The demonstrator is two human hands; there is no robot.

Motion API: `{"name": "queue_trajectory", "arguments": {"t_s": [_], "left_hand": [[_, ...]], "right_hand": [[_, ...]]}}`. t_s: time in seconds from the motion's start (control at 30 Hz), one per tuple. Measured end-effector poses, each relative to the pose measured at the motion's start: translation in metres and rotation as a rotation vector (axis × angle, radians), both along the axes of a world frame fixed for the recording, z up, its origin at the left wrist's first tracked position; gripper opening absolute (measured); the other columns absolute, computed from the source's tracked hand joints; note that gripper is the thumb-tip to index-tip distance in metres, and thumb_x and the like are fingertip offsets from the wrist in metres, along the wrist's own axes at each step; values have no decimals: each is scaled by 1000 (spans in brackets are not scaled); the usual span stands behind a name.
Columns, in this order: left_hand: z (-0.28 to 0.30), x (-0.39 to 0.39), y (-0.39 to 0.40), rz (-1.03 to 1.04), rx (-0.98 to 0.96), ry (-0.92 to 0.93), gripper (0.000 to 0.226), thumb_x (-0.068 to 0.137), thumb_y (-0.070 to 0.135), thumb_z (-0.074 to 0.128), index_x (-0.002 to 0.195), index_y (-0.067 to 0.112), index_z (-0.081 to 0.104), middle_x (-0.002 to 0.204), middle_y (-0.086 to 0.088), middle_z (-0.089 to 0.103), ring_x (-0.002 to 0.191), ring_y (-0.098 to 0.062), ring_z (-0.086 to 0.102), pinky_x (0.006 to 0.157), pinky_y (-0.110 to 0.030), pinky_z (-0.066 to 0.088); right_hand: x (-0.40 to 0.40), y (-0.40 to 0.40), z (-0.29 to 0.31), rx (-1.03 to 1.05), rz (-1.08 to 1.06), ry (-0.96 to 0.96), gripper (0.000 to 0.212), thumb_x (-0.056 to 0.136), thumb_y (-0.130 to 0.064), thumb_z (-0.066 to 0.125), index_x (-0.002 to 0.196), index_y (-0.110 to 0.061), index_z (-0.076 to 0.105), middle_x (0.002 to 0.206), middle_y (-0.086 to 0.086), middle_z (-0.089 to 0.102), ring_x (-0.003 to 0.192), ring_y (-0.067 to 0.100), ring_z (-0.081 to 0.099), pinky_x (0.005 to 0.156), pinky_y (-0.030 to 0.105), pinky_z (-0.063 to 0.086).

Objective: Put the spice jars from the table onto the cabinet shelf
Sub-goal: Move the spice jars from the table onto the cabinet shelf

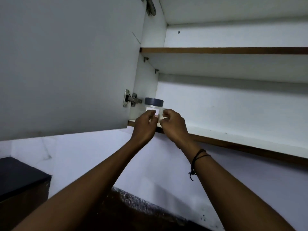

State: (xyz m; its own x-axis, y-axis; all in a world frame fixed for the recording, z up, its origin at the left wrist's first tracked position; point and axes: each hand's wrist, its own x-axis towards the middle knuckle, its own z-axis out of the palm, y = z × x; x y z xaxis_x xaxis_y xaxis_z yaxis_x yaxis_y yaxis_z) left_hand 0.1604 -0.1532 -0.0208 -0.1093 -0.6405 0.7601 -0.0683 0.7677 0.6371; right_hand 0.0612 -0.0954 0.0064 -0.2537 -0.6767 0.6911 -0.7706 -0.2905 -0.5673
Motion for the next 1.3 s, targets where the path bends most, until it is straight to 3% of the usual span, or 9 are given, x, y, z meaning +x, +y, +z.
{"name": "queue_trajectory", "arguments": {"t_s": [0.17,0.33,0.43,0.63,0.77,0.97,1.1,1.23,1.3], "left_hand": [[-55,12,46,-65,28,-26,27,101,20,46,118,18,66,107,11,68,94,3,60,78,-4,40],[-159,10,91,-181,193,-83,30,102,17,44,121,15,66,116,2,71,107,-11,64,91,-18,47],[-225,12,112,-235,286,-126,29,101,11,44,117,10,68,112,-6,72,105,-15,67,96,-30,50],[-354,30,159,-241,403,-351,32,100,10,46,127,8,63,123,-8,67,107,-8,58,81,3,38],[-416,50,185,-263,420,-472,32,101,11,46,128,10,62,122,-4,67,107,-8,60,91,-17,47],[-489,95,224,-325,497,-640,32,99,16,46,129,20,59,115,5,64,100,-2,59,83,-4,39],[-527,117,235,-316,611,-703,30,99,14,47,124,14,64,117,-5,69,102,-11,62,85,-16,43],[-547,124,239,-360,877,-582,27,99,9,48,116,15,68,113,-7,71,101,-17,67,90,-31,52],[-548,122,238,-380,980,-503,24,99,11,47,106,15,70,106,-9,72,95,-21,69,84,-34,55]], "right_hand": [[4,44,-61,23,44,-11,33,93,-16,55,125,-14,60,123,0,66,111,14,62,88,22,45],[13,86,-169,145,-4,-34,31,92,-18,51,121,-23,63,120,-4,67,105,12,62,80,11,41],[21,108,-238,231,-39,-93,32,91,-13,49,119,-19,64,119,2,68,105,17,63,87,22,47],[39,161,-367,509,-85,-150,42,95,-12,48,137,-12,51,135,11,55,122,25,54,103,35,45],[61,194,-428,632,-72,-258,47,97,-12,47,144,-16,41,144,9,45,128,23,49,97,25,40],[100,243,-500,761,-13,-281,48,93,-9,50,140,-14,42,139,11,48,128,27,49,105,30,38],[114,268,-534,920,62,-236,72,91,-24,57,153,-13,23,157,9,29,142,24,32,113,28,27],[119,278,-559,1036,138,-57,107,79,-50,70,156,-15,4,163,7,0,150,30,8,120,46,20],[120,277,-562,1027,97,-19,113,73,-57,73,156,-23,4,160,7,3,146,33,14,117,46,25]]}}
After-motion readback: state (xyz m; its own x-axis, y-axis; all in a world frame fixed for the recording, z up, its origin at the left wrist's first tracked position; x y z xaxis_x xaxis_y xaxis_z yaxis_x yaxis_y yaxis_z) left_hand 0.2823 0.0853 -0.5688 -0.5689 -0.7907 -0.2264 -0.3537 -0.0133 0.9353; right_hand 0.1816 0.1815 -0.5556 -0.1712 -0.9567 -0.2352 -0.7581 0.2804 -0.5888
